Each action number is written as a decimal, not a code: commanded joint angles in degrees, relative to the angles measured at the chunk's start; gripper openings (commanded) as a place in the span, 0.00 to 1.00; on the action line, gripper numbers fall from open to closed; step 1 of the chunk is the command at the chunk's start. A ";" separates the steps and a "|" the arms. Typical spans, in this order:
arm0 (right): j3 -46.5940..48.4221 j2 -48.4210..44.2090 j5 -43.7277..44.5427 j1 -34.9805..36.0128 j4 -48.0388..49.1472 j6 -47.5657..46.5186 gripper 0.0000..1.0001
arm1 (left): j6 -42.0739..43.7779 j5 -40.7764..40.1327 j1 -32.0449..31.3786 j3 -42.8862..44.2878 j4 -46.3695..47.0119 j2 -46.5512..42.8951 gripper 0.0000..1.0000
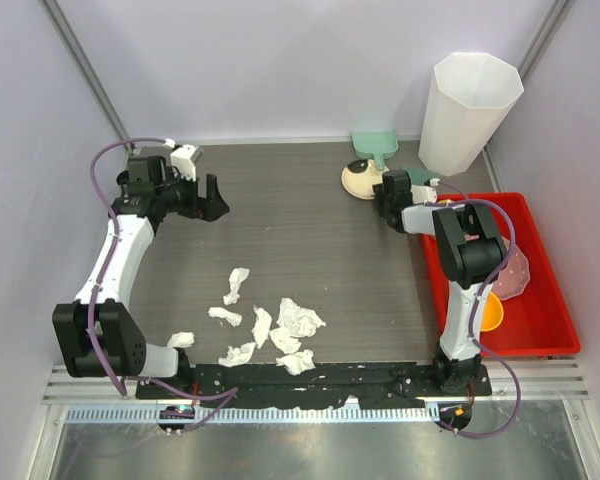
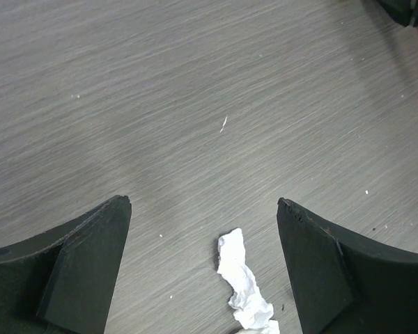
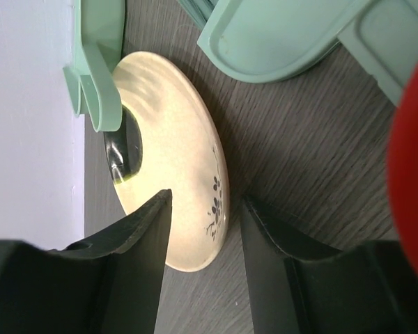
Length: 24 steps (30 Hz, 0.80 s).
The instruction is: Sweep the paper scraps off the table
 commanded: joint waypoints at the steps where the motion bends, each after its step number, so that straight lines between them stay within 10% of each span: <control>1: 1.12 2.16 3.65 0.08 -2.00 4.27 0.47 | 0.87 4.50 -0.09 3.81 -0.88 -0.71 0.89; 7: 2.79 4.27 1.81 0.08 -0.42 4.88 0.08 | 0.60 4.77 -0.18 4.43 -1.14 -0.80 0.89; 24: 1.10 0.75 -8.74 8.51 2.23 -4.43 0.01 | 1.31 2.05 -0.09 4.52 -1.06 -0.80 0.89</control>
